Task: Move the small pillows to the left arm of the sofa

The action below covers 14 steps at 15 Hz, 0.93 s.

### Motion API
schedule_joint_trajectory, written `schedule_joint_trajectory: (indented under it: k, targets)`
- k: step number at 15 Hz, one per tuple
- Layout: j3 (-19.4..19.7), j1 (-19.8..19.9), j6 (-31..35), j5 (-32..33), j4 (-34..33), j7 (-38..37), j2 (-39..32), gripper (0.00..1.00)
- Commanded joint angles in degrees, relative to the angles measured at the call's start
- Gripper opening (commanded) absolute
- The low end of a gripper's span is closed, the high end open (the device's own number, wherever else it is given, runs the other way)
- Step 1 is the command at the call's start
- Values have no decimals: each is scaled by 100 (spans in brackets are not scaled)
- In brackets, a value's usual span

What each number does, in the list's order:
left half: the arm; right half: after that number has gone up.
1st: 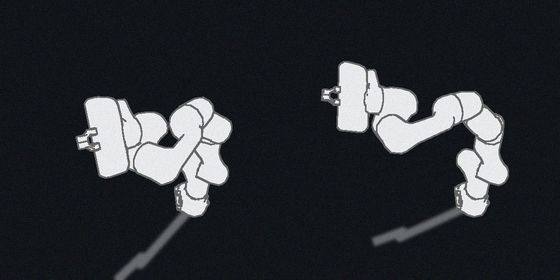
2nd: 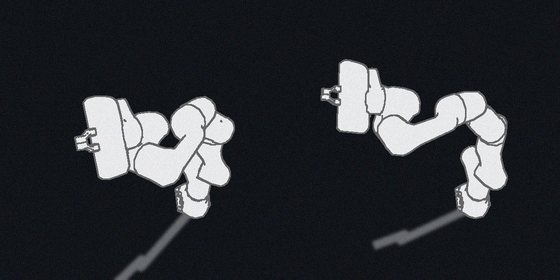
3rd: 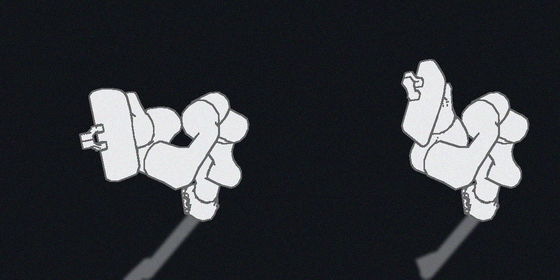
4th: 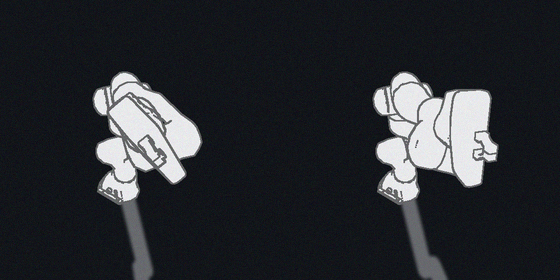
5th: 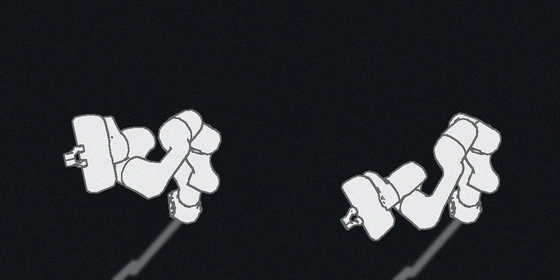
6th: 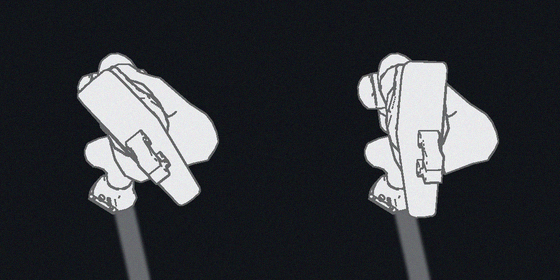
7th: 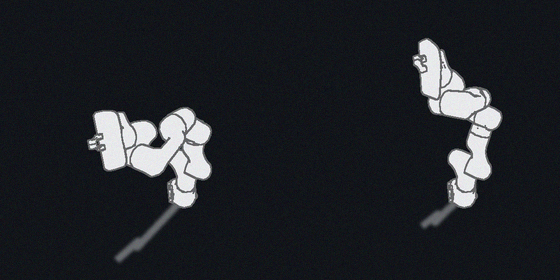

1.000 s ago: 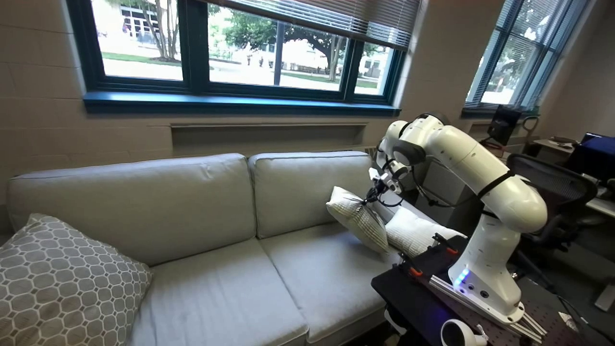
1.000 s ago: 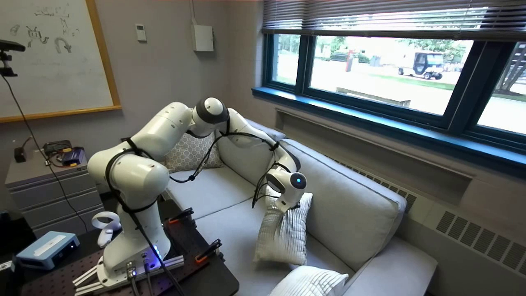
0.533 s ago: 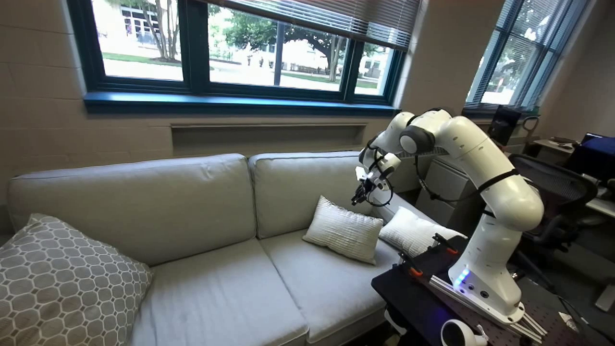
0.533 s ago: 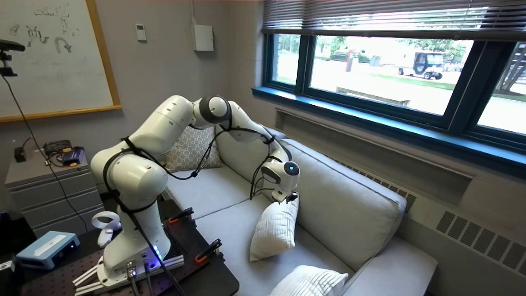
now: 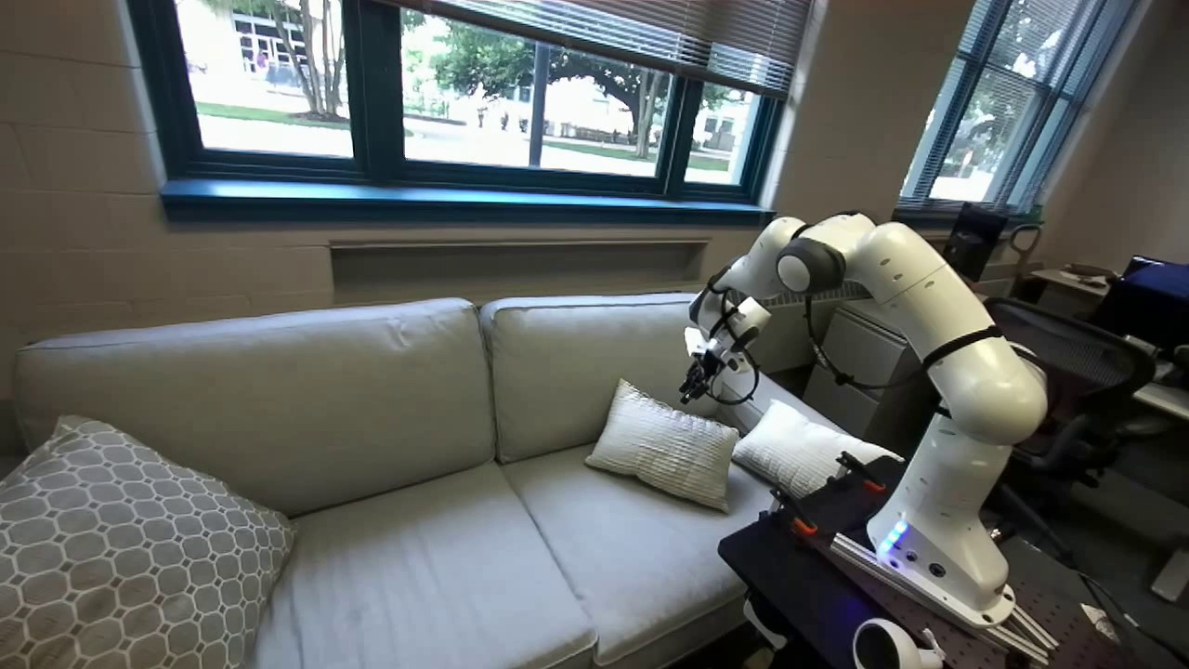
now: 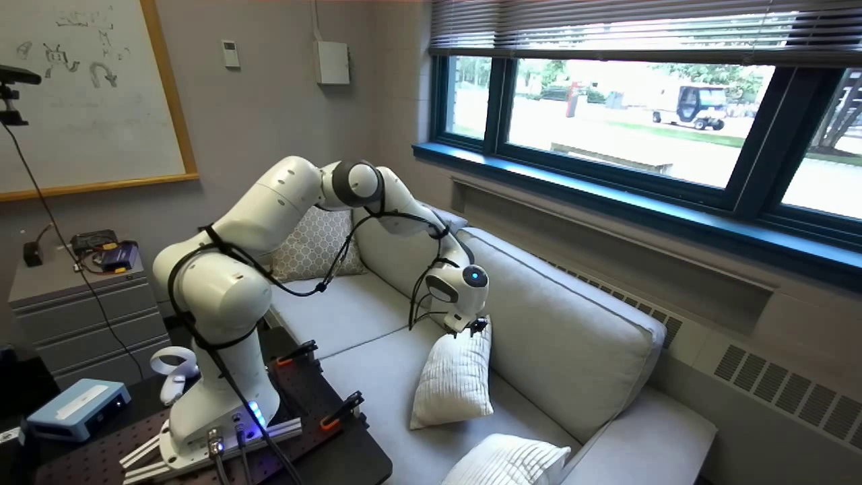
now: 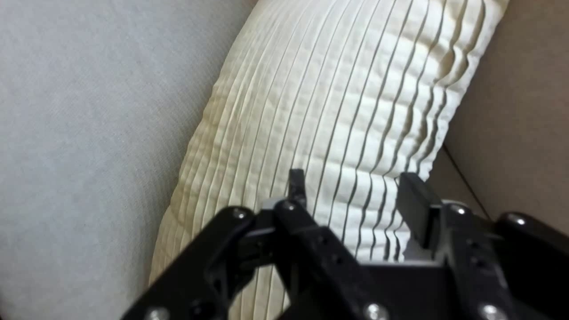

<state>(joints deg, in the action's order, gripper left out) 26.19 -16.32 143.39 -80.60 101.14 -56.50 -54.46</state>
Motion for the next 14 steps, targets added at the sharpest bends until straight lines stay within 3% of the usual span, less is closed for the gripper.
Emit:
schedule_joint_trajectory:
  k: [1,3,7,8,11,14]
  targets:
    - [-955,340,863,690,-447,-696,-224,88]
    - [-1321,311,1309,1029,-700,-1163,-441,100]
    - [-1838,123,2820,1198,-1409,-2072,-987,100]
    - [-1659,-141,2961,919,-1667,-2250,-1200,100]
    - [-1465,-516,3615,983,-2373,-3302,-1835,100]
    - [-695,-1179,3860,961,-2788,-4634,-2555,100]
